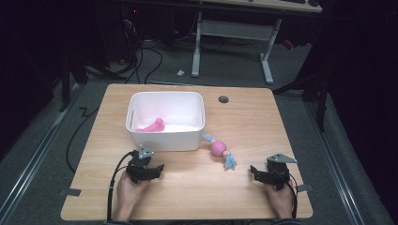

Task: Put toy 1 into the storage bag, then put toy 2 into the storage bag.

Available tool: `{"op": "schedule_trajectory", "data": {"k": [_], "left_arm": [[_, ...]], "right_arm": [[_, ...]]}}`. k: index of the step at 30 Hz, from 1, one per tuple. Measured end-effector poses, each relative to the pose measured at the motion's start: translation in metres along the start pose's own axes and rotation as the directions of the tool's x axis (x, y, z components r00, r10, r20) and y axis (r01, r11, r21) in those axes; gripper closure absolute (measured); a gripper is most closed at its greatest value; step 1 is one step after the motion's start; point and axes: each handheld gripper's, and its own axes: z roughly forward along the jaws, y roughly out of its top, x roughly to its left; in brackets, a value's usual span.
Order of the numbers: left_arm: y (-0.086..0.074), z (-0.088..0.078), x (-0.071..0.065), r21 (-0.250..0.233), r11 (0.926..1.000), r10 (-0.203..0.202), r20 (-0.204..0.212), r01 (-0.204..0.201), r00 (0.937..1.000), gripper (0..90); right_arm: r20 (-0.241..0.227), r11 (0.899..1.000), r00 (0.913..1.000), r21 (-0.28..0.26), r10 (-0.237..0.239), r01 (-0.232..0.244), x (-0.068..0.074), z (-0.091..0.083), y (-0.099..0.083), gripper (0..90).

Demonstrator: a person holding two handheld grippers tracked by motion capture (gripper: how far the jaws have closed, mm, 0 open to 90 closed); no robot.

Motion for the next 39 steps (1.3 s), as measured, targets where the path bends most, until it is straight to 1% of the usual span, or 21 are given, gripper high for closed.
{"op": "schedule_trajectory", "data": {"k": [2,4,5,6,17,18,19,26,27,28,29,30,32,36,38,39], "left_arm": [[-0.001,0.002,-0.002,-0.021,0.9997,0.009,-0.008,-0.009,0.9999,35.4],[-0.004,0.005,-0.005,-0.044,0.9983,0.036,-0.031,-0.037,0.9989,34.3],[-0.005,0.006,-0.005,-0.057,0.9977,0.036,-0.029,-0.038,0.9989,32.7],[-0.008,0.007,-0.005,-0.086,0.9956,0.035,-0.029,-0.037,0.9990,29.8],[-0.008,0.007,-0.006,-0.086,0.9957,0.032,-0.032,-0.035,0.9990,29.3],[-0.008,0.007,-0.006,-0.086,0.9958,0.031,-0.033,-0.033,0.9990,29.2],[-0.008,0.007,-0.007,-0.085,0.9958,0.029,-0.034,-0.032,0.9990,28.5],[-0.009,0.006,-0.007,-0.085,0.9959,0.028,-0.035,-0.031,0.9990,28.1],[-0.009,0.006,-0.007,-0.084,0.9960,0.027,-0.035,-0.030,0.9990,28.1],[-0.009,0.006,-0.007,-0.085,0.9960,0.027,-0.036,-0.030,0.9990,28.1],[-0.009,0.006,-0.007,-0.085,0.9960,0.026,-0.037,-0.029,0.9990,28.0],[-0.009,0.006,-0.007,-0.085,0.9960,0.024,-0.039,-0.028,0.9990,28.1],[-0.009,0.006,-0.007,-0.084,0.9961,0.024,-0.039,-0.027,0.9989,28.0],[-0.009,0.006,-0.007,-0.084,0.9961,0.024,-0.039,-0.027,0.9989,27.8],[-0.009,0.006,-0.007,-0.083,0.9962,0.024,-0.038,-0.028,0.9990,27.6],[-0.009,0.006,-0.007,-0.082,0.9962,0.025,-0.038,-0.028,0.9990,27.4]], "right_arm": [[0.000,1.000,1.0000,0.000,0.000,0.000,0.000,0.000,0.000,20.8],[0.000,1.000,1.0000,0.000,0.000,0.000,0.000,0.000,0.000,20.7],[0.000,1.000,1.0000,0.000,0.000,0.000,0.000,0.000,0.000,20.7],[0.000,1.000,1.0000,0.000,0.001,-0.001,0.000,0.000,0.000,20.7],[-0.002,1.000,1.0000,0.001,0.000,0.000,0.000,0.001,0.001,20.9],[-0.003,1.000,1.0000,0.001,-0.001,0.001,0.000,0.000,0.001,21.8],[-0.010,1.000,0.9998,-0.008,-0.014,0.014,0.000,0.000,0.000,26.3],[-0.017,1.000,0.9997,-0.005,-0.015,0.015,0.002,0.002,0.002,24.5],[-0.019,1.000,0.9997,0.008,-0.015,0.015,0.003,0.001,0.003,24.8],[-0.023,1.000,0.9996,0.020,-0.018,0.019,0.004,0.000,0.004,25.8],[-0.027,0.999,0.9994,0.028,-0.023,0.024,0.004,-0.001,0.005,32.0],[-0.011,0.999,0.9992,0.018,-0.039,0.039,0.008,-0.005,0.004,38.1],[-0.003,0.999,0.9988,0.012,-0.048,0.048,0.010,-0.007,0.004,38.2],[-0.046,0.999,0.9986,-0.021,-0.027,0.026,0.019,-0.018,0.005,37.9],[-0.063,0.999,0.9975,-0.031,-0.032,0.030,0.025,-0.022,0.006,37.5],[-0.069,0.999,0.9968,-0.033,-0.041,0.039,0.030,-0.024,0.008,36.9]]}}
